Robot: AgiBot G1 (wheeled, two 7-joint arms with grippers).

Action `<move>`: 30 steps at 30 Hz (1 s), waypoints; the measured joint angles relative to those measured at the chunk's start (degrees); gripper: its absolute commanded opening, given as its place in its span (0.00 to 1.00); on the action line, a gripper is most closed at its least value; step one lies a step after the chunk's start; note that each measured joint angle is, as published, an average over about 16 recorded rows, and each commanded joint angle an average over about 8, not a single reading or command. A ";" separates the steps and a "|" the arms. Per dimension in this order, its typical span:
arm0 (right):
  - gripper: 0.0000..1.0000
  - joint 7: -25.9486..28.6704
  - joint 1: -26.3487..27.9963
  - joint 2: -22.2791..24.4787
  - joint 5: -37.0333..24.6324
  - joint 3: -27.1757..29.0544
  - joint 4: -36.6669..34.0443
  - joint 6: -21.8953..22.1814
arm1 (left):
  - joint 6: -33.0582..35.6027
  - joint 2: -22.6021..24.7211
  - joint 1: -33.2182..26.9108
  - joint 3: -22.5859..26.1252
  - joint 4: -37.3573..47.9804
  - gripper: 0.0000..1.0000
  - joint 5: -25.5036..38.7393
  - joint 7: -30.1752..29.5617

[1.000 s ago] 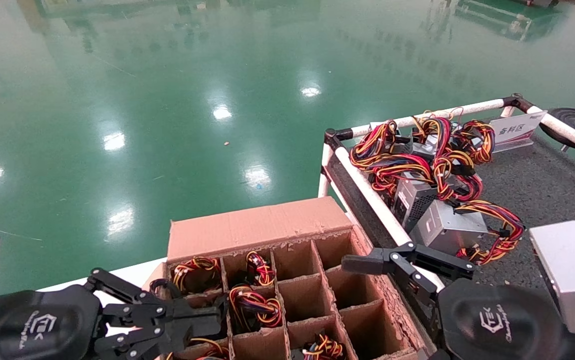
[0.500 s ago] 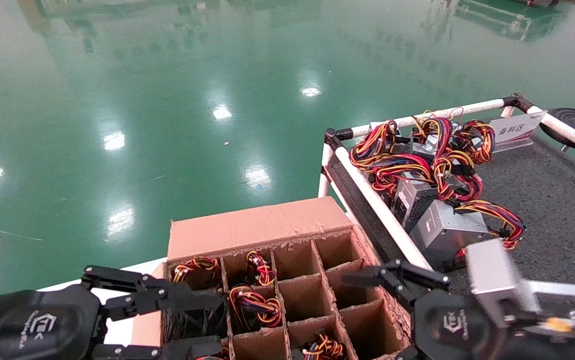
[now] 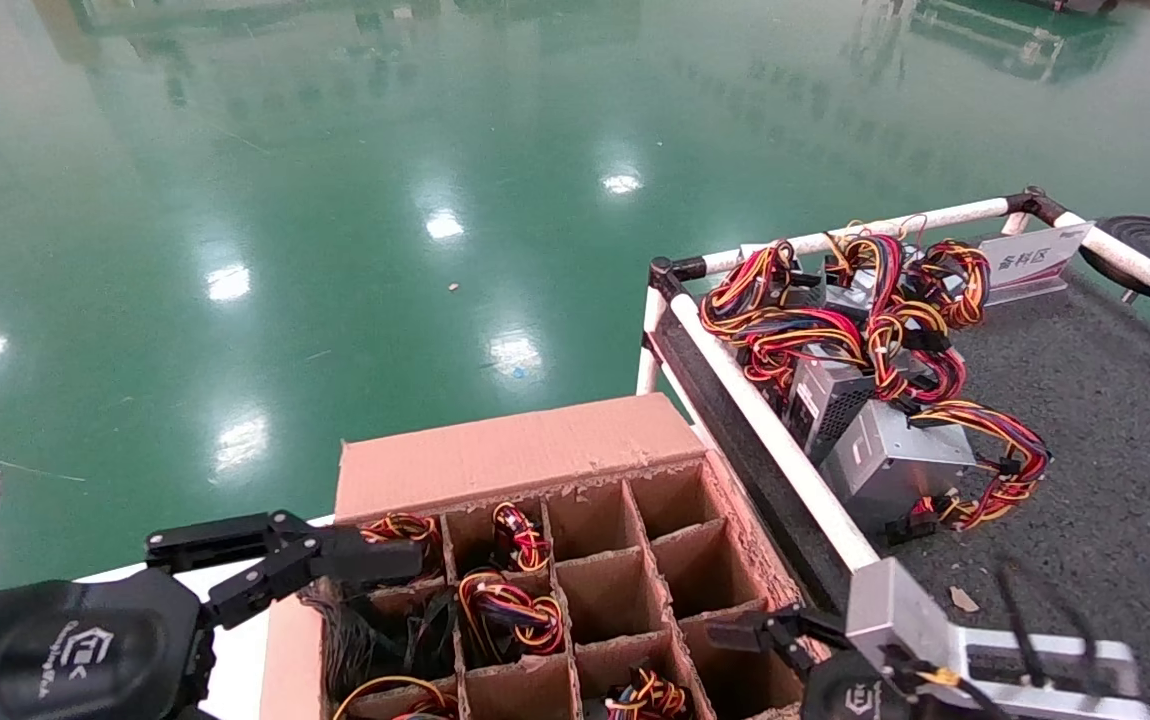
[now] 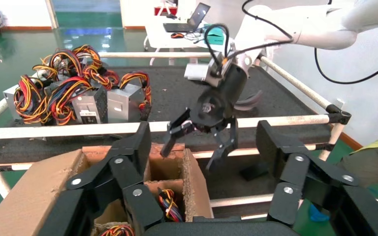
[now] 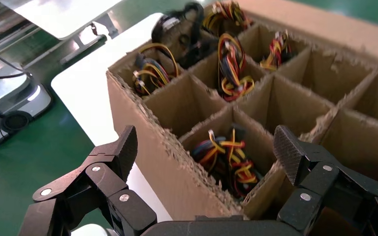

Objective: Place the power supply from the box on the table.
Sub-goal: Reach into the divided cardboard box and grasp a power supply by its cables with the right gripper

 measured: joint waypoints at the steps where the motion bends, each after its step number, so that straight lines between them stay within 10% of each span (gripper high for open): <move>1: 0.78 0.45 -0.04 -0.34 -0.39 -0.27 -0.11 0.43 | 0.00 0.00 0.00 0.00 0.00 1.00 0.00 0.00; 7: 0.28 3.22 0.36 -2.82 -2.79 -1.95 -1.09 2.91 | 0.00 0.00 0.00 0.01 0.00 1.00 0.00 0.00; 13: 0.02 5.85 1.55 -5.34 -4.99 -3.47 -2.34 4.84 | 0.00 0.00 0.00 0.01 0.00 1.00 -0.01 0.01; 30: 0.00 7.76 3.18 -8.00 -7.02 -5.29 -5.30 5.13 | -0.01 -0.01 -0.01 0.02 0.00 1.00 -0.02 0.01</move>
